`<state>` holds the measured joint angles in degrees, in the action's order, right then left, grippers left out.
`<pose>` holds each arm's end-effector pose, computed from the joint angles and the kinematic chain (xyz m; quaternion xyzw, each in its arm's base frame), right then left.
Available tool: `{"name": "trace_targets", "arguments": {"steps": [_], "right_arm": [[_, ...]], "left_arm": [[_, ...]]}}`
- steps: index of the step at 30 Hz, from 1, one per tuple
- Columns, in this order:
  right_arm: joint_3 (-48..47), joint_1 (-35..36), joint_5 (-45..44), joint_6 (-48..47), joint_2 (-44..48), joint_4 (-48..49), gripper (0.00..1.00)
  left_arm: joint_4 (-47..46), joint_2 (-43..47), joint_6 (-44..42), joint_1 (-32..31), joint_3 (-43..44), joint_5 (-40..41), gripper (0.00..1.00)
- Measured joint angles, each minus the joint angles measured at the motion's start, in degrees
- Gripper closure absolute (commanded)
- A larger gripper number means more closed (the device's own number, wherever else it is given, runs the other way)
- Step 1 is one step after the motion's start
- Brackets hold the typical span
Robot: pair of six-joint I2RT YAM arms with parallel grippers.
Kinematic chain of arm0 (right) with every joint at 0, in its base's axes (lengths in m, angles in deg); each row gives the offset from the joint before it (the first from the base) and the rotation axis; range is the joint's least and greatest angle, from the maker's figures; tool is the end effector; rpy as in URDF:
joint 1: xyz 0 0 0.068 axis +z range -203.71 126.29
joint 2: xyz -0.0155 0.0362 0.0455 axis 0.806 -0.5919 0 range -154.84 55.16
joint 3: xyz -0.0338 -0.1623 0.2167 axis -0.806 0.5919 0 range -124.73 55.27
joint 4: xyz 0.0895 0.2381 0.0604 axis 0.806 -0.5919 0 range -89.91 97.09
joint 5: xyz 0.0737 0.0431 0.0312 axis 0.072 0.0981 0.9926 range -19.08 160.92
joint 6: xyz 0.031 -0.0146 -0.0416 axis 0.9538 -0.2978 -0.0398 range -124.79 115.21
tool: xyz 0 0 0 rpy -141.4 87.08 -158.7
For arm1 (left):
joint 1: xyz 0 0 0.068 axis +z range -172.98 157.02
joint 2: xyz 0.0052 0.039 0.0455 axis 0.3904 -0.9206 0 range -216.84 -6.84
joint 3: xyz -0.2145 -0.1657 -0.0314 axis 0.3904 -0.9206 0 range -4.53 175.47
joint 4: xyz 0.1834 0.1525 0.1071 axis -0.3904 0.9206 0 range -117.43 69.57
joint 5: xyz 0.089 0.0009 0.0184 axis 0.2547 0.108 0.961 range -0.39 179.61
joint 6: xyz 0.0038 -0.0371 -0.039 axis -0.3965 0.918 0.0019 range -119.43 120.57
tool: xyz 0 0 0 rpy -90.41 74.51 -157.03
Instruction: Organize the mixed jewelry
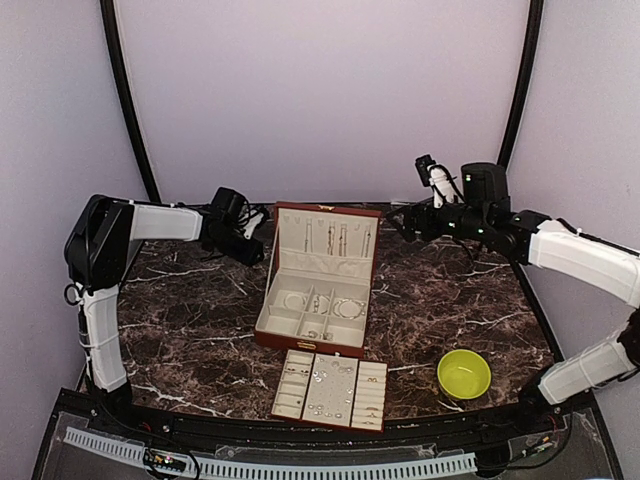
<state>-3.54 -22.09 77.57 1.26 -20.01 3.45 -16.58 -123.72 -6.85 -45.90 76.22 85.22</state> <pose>0.2594 0.1645 0.3198 -0.2135 0.7902 0.2298 0.5265 0.4110 -0.1768 0.1728 0.2568 0.8936 -0.0846 0.3583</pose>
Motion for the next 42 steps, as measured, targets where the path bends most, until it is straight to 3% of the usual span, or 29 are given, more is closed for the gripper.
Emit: {"name": "trace_targets", "arguments": {"steps": [13, 25, 42], "right_arm": [[3.0, -0.8, 0.4, 3.3, 0.6, 1.2, 0.08], [3.3, -1.0, 0.9, 4.3, 0.6, 2.5, 0.08], [4.7, -1.7, 0.8, 4.6, 2.1, 2.8, 0.08]], "left_arm": [[4.9, -1.4, -6.9, 2.8, 1.0, -5.5, 0.61], [5.6, -3.9, -10.1, 2.8, 2.1, -5.9, 0.63], [4.6, -3.3, -13.4, 2.4, 0.4, -5.9, 0.95]]}}
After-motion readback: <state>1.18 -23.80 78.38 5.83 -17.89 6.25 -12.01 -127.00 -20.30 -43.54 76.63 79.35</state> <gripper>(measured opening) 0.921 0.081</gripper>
